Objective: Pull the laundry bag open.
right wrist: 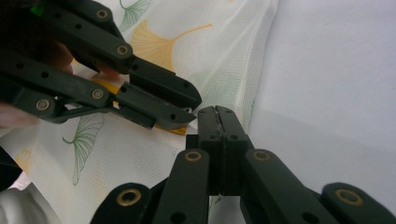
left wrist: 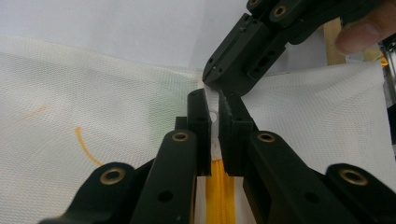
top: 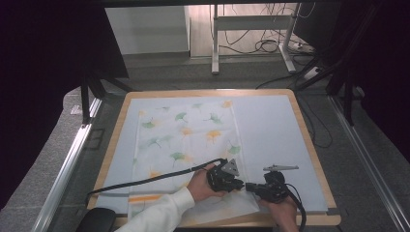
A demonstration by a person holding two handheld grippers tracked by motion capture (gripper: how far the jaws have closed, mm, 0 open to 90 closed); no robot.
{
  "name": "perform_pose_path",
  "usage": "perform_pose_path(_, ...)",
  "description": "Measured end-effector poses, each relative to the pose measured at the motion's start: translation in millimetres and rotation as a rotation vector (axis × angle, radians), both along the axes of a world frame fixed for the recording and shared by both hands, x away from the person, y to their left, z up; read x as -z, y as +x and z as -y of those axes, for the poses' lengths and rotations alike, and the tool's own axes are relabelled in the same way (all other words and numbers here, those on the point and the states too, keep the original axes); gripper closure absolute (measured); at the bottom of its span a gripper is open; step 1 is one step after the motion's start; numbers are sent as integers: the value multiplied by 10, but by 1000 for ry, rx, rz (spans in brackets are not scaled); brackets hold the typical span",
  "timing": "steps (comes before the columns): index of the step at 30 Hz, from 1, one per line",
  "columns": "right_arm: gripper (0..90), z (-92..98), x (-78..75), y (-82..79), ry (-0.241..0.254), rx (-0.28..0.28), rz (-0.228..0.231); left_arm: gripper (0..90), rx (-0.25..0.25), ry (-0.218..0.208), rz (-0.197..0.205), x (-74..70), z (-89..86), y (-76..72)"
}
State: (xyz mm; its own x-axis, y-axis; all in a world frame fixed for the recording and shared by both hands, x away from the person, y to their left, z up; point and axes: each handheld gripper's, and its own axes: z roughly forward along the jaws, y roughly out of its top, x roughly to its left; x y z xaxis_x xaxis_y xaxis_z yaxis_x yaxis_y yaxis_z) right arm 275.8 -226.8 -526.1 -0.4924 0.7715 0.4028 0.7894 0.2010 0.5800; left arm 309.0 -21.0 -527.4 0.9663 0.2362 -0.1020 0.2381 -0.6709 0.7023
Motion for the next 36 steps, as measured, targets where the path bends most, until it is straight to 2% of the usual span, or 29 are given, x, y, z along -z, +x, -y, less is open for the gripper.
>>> perform_pose_path(5,894,14,8,14,12,-1,-11,850,5,25,25,-20,26,-31)
perform_pose_path(14,895,22,16,20,17,-10,-8,850,13,64,29,-45,-2,-45)
perform_pose_path(25,896,22,18,16,15,-15,0,850,4,82,19,-58,-98,-71)
perform_pose_path(31,895,21,16,13,11,-18,3,850,7,105,33,-71,-115,-98)
perform_pose_path(36,896,20,16,12,10,-20,7,850,-3,84,4,-55,-170,-78)
